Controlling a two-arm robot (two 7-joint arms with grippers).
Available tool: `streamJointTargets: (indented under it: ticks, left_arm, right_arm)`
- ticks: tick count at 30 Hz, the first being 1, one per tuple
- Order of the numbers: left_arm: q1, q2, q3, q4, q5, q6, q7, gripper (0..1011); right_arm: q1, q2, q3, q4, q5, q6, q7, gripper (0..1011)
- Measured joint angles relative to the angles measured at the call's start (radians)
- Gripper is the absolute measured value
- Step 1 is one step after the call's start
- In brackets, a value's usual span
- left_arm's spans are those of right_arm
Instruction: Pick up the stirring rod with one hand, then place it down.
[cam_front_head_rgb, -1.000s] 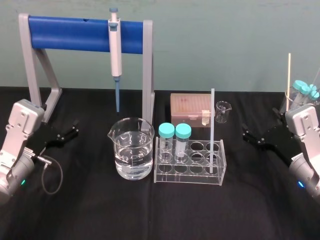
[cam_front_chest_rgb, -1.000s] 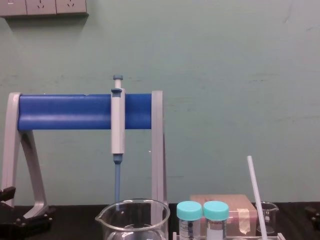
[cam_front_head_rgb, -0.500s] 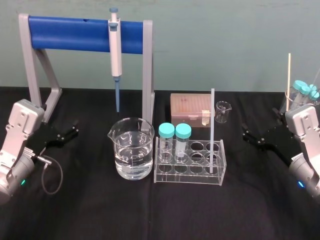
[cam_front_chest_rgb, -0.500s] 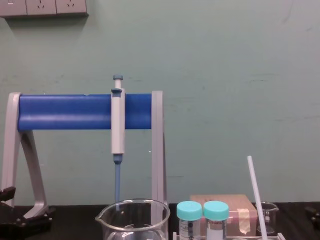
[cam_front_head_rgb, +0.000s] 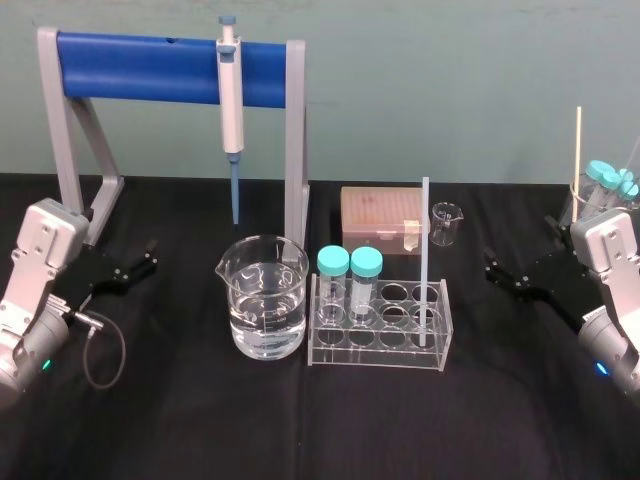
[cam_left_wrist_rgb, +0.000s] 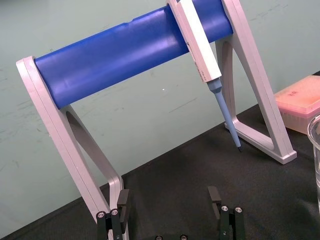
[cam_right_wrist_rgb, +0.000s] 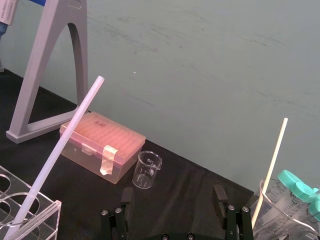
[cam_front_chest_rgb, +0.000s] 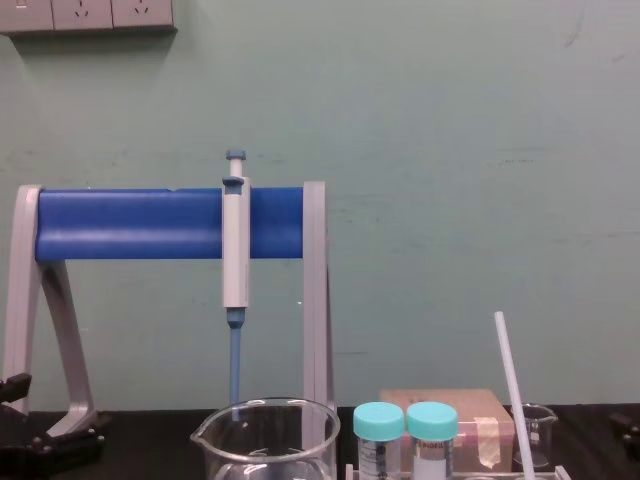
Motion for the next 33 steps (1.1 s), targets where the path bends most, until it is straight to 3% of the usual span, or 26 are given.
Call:
streamJointTargets:
  ticks: [7, 12, 21, 22, 25, 33]
  left_arm:
    - [0.0, 0.0, 0.0, 0.0, 0.0, 0.0, 0.0, 1000]
    - [0.0, 0.0, 0.0, 0.0, 0.0, 0.0, 0.0, 1000]
    - [0.0, 0.0, 0.0, 0.0, 0.0, 0.0, 0.0, 1000]
    - [0.0, 0.0, 0.0, 0.0, 0.0, 0.0, 0.0, 1000]
    - [0.0, 0.0, 0.0, 0.0, 0.0, 0.0, 0.0, 1000]
    - [0.0, 0.0, 0.0, 0.0, 0.0, 0.0, 0.0, 1000]
  right_arm:
    - [0.0, -0.001, 0.002, 0.0, 0.001, 0.0, 0.002, 1003]
    - [-0.006, -0.006, 0.026, -0.01, 0.034, 0.001, 0.037, 1003]
    - [-0.027, -0.028, 0.113, -0.071, 0.228, 0.058, 0.174, 1003]
    - [-0.027, -0.028, 0.113, -0.071, 0.228, 0.058, 0.174, 1003]
    - [-0.026, -0.039, 0.139, -0.09, 0.307, 0.109, 0.235, 1003]
    - [0.007, -0.064, 0.145, -0.09, 0.371, 0.195, 0.323, 1003]
